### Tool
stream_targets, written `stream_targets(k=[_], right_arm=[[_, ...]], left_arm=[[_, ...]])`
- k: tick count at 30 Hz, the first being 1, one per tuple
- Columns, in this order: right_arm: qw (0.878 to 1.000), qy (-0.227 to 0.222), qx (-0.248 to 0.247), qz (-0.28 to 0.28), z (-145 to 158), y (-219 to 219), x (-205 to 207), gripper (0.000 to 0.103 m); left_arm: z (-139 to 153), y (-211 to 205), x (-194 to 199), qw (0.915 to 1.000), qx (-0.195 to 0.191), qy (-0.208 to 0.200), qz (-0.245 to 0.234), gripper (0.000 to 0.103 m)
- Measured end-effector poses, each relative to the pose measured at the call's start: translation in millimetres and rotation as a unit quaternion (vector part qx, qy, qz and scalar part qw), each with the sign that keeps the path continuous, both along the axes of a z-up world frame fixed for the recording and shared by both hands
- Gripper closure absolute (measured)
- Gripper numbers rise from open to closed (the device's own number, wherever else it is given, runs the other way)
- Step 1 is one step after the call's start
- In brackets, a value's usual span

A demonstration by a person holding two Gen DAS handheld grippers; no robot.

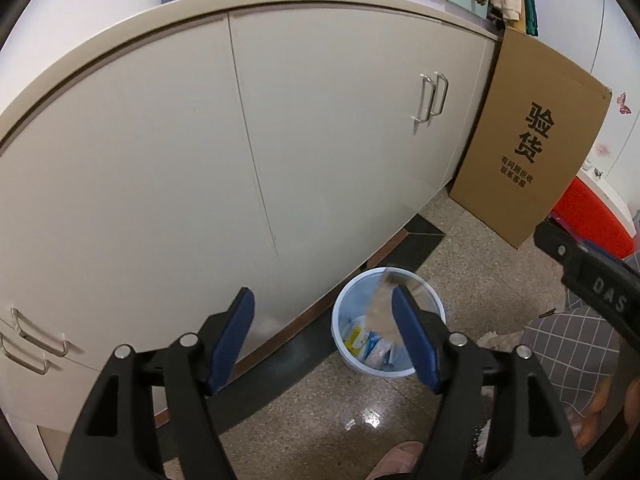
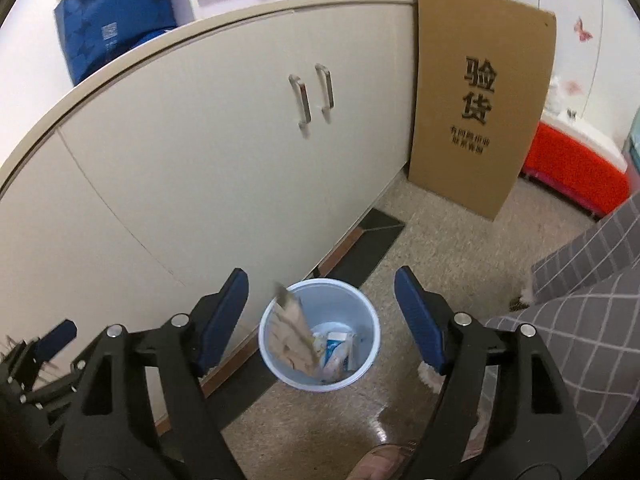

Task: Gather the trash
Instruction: 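Open both tools to drop the snack bag and newspaper into the wastebasket, then move the left tool back to the table and grasp the blue snack wrapper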

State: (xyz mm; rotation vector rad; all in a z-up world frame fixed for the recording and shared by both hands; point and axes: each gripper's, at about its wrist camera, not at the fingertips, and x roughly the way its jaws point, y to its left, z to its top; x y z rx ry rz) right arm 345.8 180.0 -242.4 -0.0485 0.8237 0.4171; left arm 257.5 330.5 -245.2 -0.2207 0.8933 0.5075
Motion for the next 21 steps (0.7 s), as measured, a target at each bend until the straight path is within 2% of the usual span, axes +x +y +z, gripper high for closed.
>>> stream_targets(k=[5, 10, 17, 21], right_arm=[[1.000, -0.002, -0.011, 0.005, 3, -10, -19, 0.026], [1.000, -0.002, -0.002, 0.004, 15, -24, -34, 0.025], [0.999, -0.021, 0.030, -0.001, 51, -57, -62, 0.024], [0.998, -0.048, 0.048, -0.016, 82, -87, -82, 0.023]], left_arm=[[3, -5, -2, 0.9999, -0.007, -0.007, -0.004, 0.033], [13, -18, -8, 0.9998, -0.006, -0.012, -0.016, 0.033], [44, -42, -20, 0.9986, -0.019, -0.038, -0.032, 0.032], [64, -64, -27, 0.9974, -0.022, -0.055, -0.041, 0.031]])
